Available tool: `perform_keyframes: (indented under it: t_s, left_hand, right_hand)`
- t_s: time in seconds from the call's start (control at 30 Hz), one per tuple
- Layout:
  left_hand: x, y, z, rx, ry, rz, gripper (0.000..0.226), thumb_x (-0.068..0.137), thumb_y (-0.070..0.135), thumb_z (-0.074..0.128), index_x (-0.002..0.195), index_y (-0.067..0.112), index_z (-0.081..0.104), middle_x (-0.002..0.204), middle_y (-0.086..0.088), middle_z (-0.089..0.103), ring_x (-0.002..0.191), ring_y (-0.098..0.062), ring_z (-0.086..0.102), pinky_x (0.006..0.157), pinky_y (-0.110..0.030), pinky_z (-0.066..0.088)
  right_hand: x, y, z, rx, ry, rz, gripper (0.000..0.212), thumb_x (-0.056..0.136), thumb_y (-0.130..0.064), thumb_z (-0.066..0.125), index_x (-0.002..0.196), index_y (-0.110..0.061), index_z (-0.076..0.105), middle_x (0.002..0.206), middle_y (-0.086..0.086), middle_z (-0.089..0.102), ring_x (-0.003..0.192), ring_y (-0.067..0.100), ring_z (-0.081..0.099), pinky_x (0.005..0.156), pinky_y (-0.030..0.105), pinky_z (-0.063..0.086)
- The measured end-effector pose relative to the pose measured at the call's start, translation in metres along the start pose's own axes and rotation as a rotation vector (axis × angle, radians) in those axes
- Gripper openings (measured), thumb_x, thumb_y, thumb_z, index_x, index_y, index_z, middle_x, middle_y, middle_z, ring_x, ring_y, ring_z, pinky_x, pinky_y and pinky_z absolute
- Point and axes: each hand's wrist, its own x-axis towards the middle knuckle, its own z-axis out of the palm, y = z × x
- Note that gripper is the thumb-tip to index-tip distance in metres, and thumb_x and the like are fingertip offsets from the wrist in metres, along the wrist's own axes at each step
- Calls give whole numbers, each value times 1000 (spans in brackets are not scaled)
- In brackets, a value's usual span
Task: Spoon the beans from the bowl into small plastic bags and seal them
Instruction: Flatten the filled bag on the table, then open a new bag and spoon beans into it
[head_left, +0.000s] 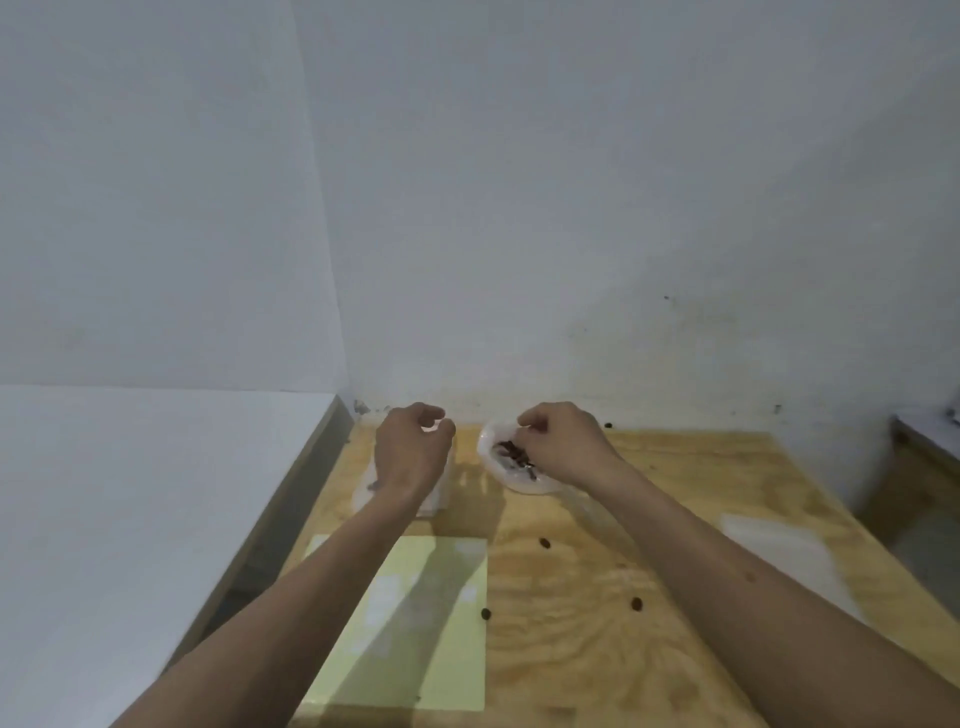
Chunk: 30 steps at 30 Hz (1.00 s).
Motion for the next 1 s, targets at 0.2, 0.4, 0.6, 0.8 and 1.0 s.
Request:
perform_keyframes:
  t_s: [0.2, 0.4, 0.6, 0.8, 1.0]
  left_hand:
    - [-54, 61, 74, -52, -237, 178, 25, 91, 25, 67, 113, 14, 74, 106, -4, 72, 100, -19, 67, 86, -30, 50]
    - [-113, 94, 150, 55, -619, 196, 36, 93, 33, 70, 122, 12, 69, 113, -6, 70, 107, -22, 65, 87, -29, 48]
    - [-152, 102, 207, 107, -768, 32, 52, 87, 22, 75, 54, 21, 35, 52, 2, 30, 47, -20, 32, 62, -29, 28]
    - [-153, 105, 224, 23, -756, -127, 53, 81, 0, 78, 50, 14, 37, 45, 1, 34, 50, -21, 42, 60, -31, 39]
    - [-149, 99, 224, -188, -727, -274, 34, 82, -8, 72, 54, 9, 59, 55, -6, 59, 63, -27, 60, 62, -33, 51]
  right_hand:
    - [-36, 78, -83, -208, 152, 128, 33, 97, -26, 60, 124, -10, 71, 119, 7, 73, 100, 23, 69, 87, 33, 55]
    - [-78, 176, -136, -411, 157, 458, 40, 92, -31, 63, 61, -11, 49, 58, 7, 49, 57, 26, 55, 53, 28, 35]
    - [-108, 216, -139, -354, 65, 628, 46, 93, -42, 68, 65, -13, 44, 63, 4, 52, 58, 23, 54, 55, 28, 39]
    - [-105, 230, -138, -188, 130, 669, 39, 81, -24, 83, 63, -8, 53, 69, 9, 60, 62, 25, 60, 47, 25, 39]
    - [-106, 232, -141, -128, 211, 642, 22, 89, -16, 71, 98, 3, 75, 108, 16, 72, 101, 32, 68, 85, 37, 56]
